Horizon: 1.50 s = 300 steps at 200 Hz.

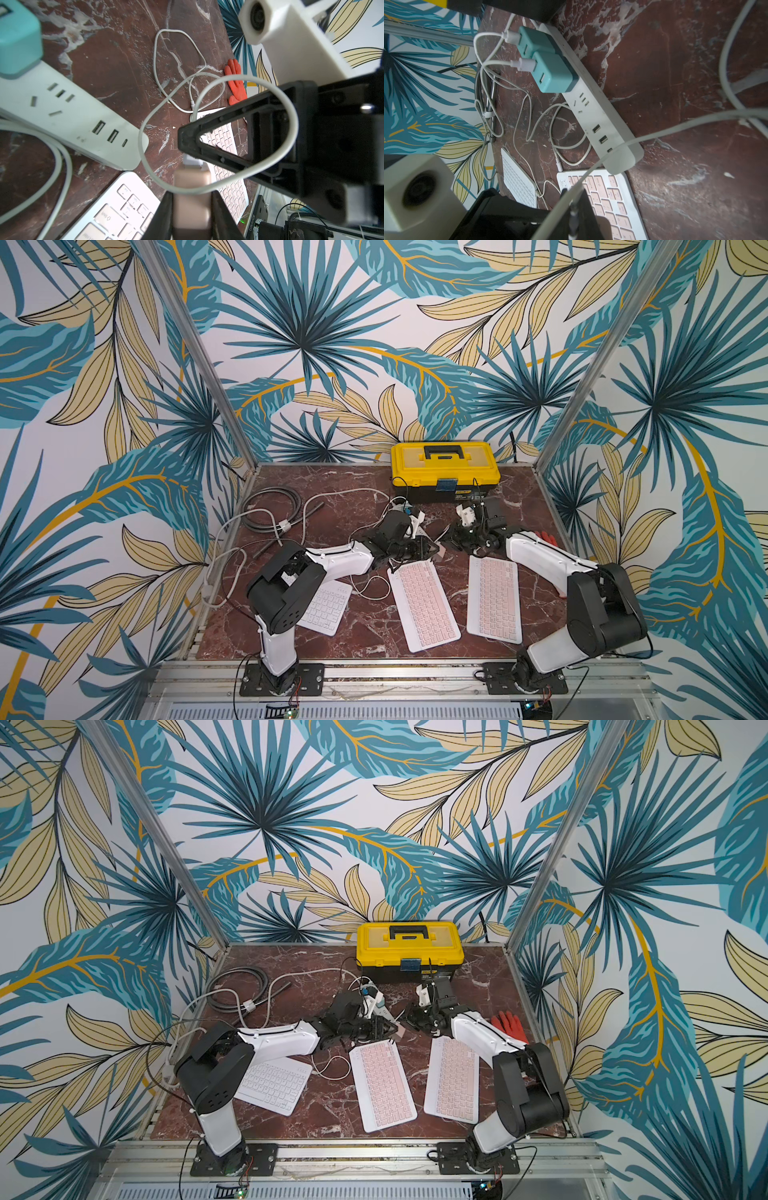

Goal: Unplug the wireless keyboard
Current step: Remove the power cord from the plug.

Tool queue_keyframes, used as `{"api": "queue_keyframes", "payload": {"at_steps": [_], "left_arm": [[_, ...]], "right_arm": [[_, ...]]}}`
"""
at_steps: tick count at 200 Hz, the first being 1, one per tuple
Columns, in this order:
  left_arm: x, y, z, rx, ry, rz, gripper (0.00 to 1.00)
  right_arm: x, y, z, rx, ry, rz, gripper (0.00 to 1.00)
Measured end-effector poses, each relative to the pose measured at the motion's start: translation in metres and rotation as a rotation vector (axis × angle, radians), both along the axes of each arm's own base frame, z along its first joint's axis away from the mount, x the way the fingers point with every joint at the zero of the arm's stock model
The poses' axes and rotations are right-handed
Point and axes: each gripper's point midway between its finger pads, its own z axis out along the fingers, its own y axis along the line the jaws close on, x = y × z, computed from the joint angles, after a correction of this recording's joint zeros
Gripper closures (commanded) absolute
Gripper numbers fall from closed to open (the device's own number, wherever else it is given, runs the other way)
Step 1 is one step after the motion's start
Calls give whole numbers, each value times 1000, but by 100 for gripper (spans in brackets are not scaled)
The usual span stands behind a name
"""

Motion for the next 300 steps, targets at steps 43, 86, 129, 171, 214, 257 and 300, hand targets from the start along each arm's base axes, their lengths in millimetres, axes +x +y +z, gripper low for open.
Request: {"api": "queue_keyframes", "payload": {"at_steps": [43, 86, 129, 171, 214, 257, 300], "left_arm": [[2, 0, 3, -8, 12, 7, 100], [6, -2, 12, -28, 9, -12, 94], [1, -3, 10, -42, 31, -51, 61], [-5, -15, 15, -77, 57, -124, 51], [-9, -19, 14, -89, 72, -154, 46], [-8, -23, 4, -78, 93, -155, 51], [-3, -28, 5, -82, 86, -155, 56]], "right_arm": [[3, 1, 3, 46, -54, -78, 100], [9, 2, 14, 60, -67, -89, 100], [5, 0, 12, 41, -38, -89, 100], [9, -12, 12, 7, -34, -122, 100], [13, -12, 19, 8, -49, -125, 100], [12, -9, 19, 10, -48, -119, 100], [11, -6, 20, 17, -43, -116, 100]]}}
